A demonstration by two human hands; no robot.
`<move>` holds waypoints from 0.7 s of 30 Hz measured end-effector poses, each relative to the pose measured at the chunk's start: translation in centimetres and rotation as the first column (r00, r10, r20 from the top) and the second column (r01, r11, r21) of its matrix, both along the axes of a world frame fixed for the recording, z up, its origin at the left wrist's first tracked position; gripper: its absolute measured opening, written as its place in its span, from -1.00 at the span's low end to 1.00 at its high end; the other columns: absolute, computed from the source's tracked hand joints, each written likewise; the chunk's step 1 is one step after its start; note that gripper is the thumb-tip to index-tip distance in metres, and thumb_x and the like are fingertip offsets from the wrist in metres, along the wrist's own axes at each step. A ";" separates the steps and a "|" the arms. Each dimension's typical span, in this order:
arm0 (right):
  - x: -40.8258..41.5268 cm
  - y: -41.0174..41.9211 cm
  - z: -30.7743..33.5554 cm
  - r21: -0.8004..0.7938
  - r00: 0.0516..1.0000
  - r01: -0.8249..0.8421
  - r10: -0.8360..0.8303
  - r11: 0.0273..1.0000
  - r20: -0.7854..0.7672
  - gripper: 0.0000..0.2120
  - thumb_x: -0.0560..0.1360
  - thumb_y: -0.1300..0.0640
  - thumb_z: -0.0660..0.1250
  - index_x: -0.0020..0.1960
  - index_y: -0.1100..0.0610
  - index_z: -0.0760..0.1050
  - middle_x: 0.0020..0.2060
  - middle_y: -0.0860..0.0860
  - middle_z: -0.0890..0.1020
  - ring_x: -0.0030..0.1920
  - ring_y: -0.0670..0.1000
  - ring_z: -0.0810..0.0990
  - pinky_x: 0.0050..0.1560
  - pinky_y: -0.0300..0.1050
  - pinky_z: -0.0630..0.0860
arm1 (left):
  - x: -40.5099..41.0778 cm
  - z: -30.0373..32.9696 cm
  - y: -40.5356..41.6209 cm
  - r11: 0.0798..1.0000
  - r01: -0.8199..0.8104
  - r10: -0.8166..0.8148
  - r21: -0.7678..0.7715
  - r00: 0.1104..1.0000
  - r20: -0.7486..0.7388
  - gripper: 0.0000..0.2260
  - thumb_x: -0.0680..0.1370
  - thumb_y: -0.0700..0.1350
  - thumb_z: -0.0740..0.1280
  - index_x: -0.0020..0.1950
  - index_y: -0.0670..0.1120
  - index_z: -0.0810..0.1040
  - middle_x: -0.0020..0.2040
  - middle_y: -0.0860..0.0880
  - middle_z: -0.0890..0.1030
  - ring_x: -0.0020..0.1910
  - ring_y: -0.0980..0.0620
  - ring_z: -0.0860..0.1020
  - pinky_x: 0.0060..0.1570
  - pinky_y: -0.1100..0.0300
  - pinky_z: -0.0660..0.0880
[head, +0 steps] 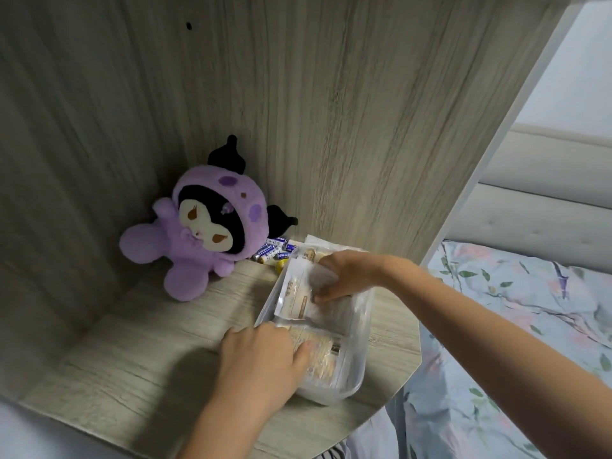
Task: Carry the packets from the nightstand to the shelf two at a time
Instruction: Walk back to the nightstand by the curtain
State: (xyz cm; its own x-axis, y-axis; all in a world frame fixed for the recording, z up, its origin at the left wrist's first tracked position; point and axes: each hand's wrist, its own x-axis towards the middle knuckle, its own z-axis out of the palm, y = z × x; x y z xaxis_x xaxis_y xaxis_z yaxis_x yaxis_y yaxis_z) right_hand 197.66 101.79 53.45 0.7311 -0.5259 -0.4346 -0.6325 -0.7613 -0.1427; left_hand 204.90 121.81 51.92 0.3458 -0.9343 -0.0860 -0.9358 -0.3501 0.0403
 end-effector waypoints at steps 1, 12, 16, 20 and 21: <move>-0.2 0.2 -0.3 -0.051 0.998 0.003 0.000 0.999 0.055 -0.50 0.44 -0.15 0.41 0.23 0.14 0.43 -0.02 -0.01 0.48 -0.01 0.05 0.45 -0.06 -0.14 0.35 | -0.1 -0.1 0.0 1.000 -0.003 0.003 -0.007 1.000 0.006 -0.58 0.61 0.23 0.00 -0.19 -0.02 0.44 -0.03 0.00 0.56 -0.02 -0.03 0.57 -0.02 0.11 0.32; -2.0 1.3 -4.3 -0.181 0.906 0.134 -0.046 0.974 0.420 -0.70 0.44 0.15 0.42 0.17 0.15 0.57 0.02 0.07 0.64 0.00 0.07 0.59 -0.06 -0.06 0.56 | -0.4 -0.6 0.1 0.999 -0.051 0.051 0.003 0.998 0.039 -0.54 0.62 0.21 -0.01 -0.05 -0.04 0.57 -0.05 0.03 0.56 -0.04 0.00 0.58 0.06 0.13 0.34; -3.1 1.4 -3.5 -0.297 0.863 0.057 0.103 0.953 0.495 -0.75 0.40 0.15 0.45 0.08 0.06 0.63 -0.04 0.01 0.66 -0.02 0.08 0.60 0.01 -0.01 0.56 | -0.3 -0.5 0.1 0.998 -0.058 0.058 -0.018 0.998 0.038 -0.59 0.62 0.18 0.00 -0.02 -0.01 0.55 -0.07 0.04 0.56 -0.05 0.01 0.58 0.03 0.12 0.34; -3.4 1.5 -3.4 -0.251 0.910 -0.068 0.163 0.965 0.380 -0.79 0.56 0.03 0.28 0.04 0.07 0.66 -0.09 0.01 0.69 -0.12 0.07 0.64 -0.13 0.06 0.60 | -0.3 -0.2 0.1 0.998 -0.048 0.049 -0.036 0.998 0.032 -0.60 0.62 0.18 0.01 -0.06 -0.01 0.53 -0.15 0.04 0.51 -0.15 0.01 0.52 -0.13 0.15 0.26; -3.5 1.8 -3.3 -0.258 0.915 -0.071 0.166 0.963 0.367 -0.78 0.58 0.01 0.25 0.04 0.06 0.65 -0.09 0.00 0.68 -0.12 0.06 0.64 -0.14 0.04 0.60 | -0.2 -0.3 0.2 0.998 -0.038 0.039 -0.041 0.999 0.035 -0.61 0.62 0.18 0.01 -0.07 -0.01 0.53 -0.14 0.04 0.52 -0.15 0.00 0.52 -0.14 0.15 0.25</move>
